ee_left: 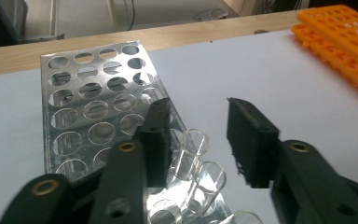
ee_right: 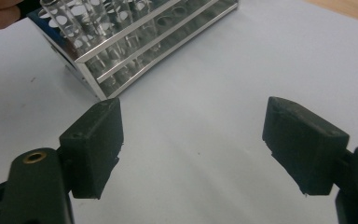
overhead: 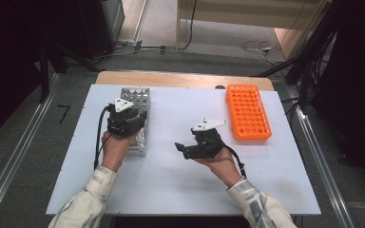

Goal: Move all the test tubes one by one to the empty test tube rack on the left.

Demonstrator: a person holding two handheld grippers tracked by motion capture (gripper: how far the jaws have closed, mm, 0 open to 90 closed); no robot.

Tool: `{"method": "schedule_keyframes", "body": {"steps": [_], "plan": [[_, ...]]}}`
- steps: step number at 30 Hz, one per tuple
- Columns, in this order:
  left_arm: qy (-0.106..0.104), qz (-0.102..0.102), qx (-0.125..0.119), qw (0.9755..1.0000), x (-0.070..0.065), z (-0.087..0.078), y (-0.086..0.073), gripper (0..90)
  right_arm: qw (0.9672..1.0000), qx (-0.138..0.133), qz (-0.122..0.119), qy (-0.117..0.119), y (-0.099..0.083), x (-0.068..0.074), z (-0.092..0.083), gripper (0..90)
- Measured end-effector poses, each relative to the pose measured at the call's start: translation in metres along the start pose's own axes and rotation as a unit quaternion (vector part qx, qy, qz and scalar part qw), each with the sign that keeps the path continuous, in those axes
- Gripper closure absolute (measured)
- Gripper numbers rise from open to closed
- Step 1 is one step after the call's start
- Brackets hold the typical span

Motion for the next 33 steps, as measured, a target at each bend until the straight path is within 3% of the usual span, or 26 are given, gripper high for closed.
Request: {"method": "schedule_keyframes", "body": {"steps": [4,8,13,18,23,29,33], "plan": [[0.004,-0.011,-0.008,0.9999,-0.001,-0.003,0.003,30.1,0.9999,-0.005,0.003,-0.011,0.001,-0.009,-0.004,19.0],[0.007,-0.023,-0.017,0.9996,-0.002,-0.008,0.006,17.3,0.9995,-0.011,0.013,-0.027,0.003,-0.022,-0.010,19.1],[0.005,-0.027,-0.027,0.9993,-0.002,-0.013,0.009,13.3,0.9980,-0.017,0.019,-0.057,0.002,-0.045,-0.019,19.1],[-0.001,-0.026,-0.020,0.9995,-0.003,-0.015,0.006,12.2,0.9937,-0.026,0.030,-0.105,0.001,-0.077,-0.034,19.5],[0.005,-0.024,-0.020,0.9995,-0.002,-0.015,0.004,9.2,0.9876,-0.035,0.038,-0.148,-0.001,-0.111,-0.053,19.8],[0.000,-0.036,-0.014,0.9992,-0.001,-0.013,0.002,6.6,0.9782,-0.038,0.058,-0.196,-0.008,-0.151,-0.073,20.1],[-0.005,-0.042,-0.021,0.9989,0.000,-0.014,0.004,6.3,0.9726,-0.037,0.049,-0.224,-0.008,-0.170,-0.083,20.1]]}}
Point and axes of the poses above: each handheld gripper's, and its own axes: z roughly forward along the jaws, y roughly out of its top, x roughly to its left, the point moved 7 cm from there along z, roughly forward along the jaws, and after that the axes turned 15 degrees about -x, right-handed, at the moved point
